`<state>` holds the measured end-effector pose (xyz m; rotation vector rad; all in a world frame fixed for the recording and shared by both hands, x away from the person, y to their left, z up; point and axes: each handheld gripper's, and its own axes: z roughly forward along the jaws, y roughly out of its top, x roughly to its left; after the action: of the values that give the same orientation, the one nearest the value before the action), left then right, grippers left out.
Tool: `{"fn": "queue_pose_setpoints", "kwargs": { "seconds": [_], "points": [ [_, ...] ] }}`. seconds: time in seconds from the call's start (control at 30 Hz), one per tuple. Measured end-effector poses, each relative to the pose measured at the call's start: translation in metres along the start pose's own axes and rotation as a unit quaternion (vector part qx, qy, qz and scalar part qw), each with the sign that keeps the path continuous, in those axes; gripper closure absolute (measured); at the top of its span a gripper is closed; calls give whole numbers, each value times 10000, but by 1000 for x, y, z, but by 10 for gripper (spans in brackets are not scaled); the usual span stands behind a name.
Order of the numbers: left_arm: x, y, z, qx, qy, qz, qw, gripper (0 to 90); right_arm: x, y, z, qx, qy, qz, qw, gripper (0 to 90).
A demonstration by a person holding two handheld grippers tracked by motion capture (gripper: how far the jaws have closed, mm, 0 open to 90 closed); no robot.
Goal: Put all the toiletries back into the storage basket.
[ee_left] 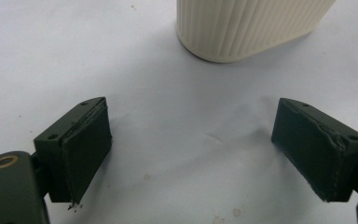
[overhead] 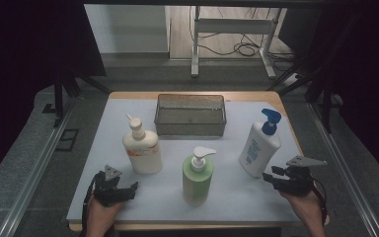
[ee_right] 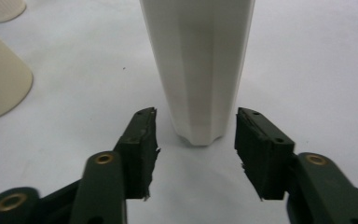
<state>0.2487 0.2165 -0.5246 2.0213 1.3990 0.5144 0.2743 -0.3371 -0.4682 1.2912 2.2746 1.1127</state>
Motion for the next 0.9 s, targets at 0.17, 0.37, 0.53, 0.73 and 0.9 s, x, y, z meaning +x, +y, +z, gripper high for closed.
{"fn": "queue_pose_setpoints", "kwargs": {
  "seconds": [0.17, 0.37, 0.53, 0.73, 0.9],
  "points": [
    [0, 0, 0, 1, 1, 2, 10000, 115, 2, 6, -2, -86, -45, -9, 10000, 402],
    [0, 0, 0, 0, 1, 1, 10000, 115, 5, 18, -5, -226, 20, -85, 9997, 284],
    [0, 0, 0, 0, 0, 1, 10000, 115, 8, 27, -6, -325, -28, -219, 9992, 241],
    [0, 0, 0, 0, 0, 0, 10000, 115, 10, 40, -5, -416, -127, -293, 9986, 203],
    [0, 0, 0, 0, 0, 2, 10000, 115, 10, 48, -2, -483, -170, -236, 9984, 186]
  ]
}}
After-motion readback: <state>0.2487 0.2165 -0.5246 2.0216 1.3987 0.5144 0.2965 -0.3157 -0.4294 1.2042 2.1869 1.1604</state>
